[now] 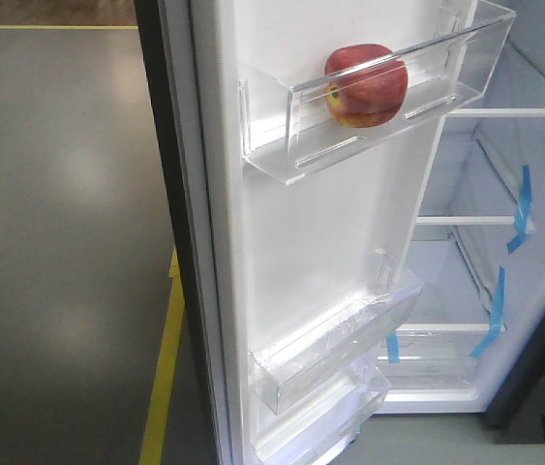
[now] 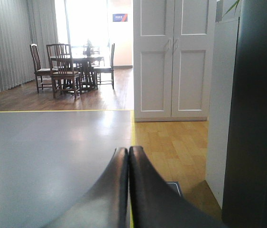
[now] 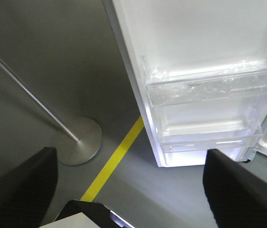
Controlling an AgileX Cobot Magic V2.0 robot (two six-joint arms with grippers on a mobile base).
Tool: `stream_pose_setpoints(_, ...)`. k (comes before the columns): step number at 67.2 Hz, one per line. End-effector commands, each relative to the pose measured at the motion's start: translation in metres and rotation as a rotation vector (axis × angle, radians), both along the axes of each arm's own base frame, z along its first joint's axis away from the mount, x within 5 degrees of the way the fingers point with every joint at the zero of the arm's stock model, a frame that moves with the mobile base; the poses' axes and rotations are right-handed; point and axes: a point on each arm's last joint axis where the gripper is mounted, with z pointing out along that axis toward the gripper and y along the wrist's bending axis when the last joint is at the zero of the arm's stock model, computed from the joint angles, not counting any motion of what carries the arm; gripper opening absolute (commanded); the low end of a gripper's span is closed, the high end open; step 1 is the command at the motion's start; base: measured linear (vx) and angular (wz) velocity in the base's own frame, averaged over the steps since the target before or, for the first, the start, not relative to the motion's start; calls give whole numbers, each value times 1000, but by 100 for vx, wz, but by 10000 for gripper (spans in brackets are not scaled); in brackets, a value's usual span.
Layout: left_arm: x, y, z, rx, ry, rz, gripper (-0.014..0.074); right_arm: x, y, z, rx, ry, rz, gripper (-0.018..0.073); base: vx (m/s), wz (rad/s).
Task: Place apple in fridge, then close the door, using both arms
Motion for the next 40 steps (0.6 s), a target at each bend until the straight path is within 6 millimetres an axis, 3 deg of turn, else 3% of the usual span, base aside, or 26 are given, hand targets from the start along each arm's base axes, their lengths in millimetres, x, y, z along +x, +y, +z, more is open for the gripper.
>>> stream_pose_setpoints(1, -3, 0, 13, 3, -98, 1, -6, -6, 2, -3, 52, -30, 4, 594, 0, 0)
stream_pose_setpoints(11, -3, 0, 13, 3, -98, 1, -6, -16, 3, -17, 66, -21, 3, 594, 0, 0)
stream_pose_setpoints(40, -3, 0, 14, -8, -113, 0, -6, -26, 5, -18, 80, -14, 37, 594, 0, 0)
